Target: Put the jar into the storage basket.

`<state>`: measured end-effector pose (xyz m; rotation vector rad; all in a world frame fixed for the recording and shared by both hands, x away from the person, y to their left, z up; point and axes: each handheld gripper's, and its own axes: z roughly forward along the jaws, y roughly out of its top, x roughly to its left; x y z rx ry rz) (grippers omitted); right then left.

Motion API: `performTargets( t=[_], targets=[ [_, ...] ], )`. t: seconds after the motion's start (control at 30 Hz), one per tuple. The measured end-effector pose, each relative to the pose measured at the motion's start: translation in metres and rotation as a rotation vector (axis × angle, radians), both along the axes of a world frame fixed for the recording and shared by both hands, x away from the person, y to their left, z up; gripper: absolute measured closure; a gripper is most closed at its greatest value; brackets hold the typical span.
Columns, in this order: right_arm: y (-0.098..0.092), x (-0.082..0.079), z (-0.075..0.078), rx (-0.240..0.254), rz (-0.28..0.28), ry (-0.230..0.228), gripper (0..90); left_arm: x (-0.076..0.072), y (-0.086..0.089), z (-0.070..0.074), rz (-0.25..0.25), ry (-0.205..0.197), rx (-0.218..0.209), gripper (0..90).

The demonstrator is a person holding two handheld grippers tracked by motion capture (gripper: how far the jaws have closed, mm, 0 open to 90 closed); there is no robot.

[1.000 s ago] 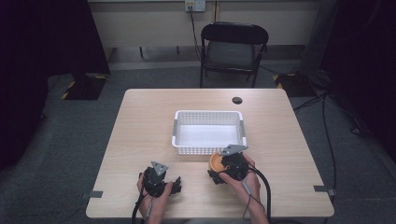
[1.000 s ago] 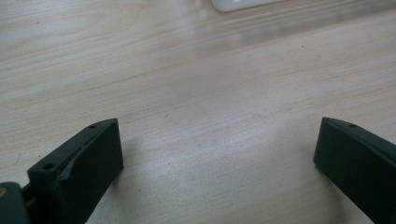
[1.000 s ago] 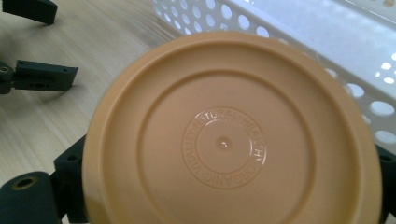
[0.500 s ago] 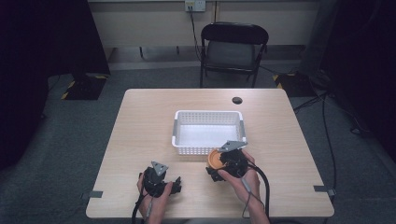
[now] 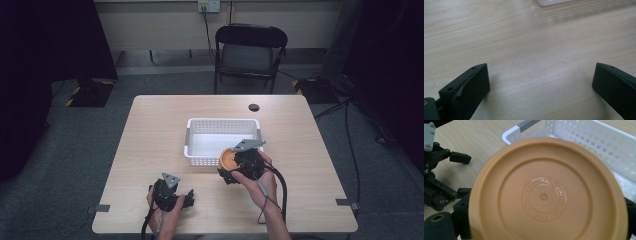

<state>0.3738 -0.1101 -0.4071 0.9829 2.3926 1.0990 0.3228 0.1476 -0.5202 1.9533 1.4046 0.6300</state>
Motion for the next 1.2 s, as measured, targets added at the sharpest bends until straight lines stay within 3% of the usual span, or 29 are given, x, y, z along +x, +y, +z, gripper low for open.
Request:
performTargets(
  t=[0.53,0.7,1.2],
  targets=[
    [0.001,0.028,0.032,0.0,-0.013,-0.015,8.8,0.0,0.0,0.0,0.0,0.0,0.0,0.8],
    [0.002,0.042,0.037,0.004,-0.035,0.008,8.8,0.0,0.0,0.0,0.0,0.0,0.0,0.8],
    [0.012,0.091,0.02,-0.006,-0.071,0.059,8.8,0.0,0.0,0.0,0.0,0.0,0.0,0.8]
  ],
)
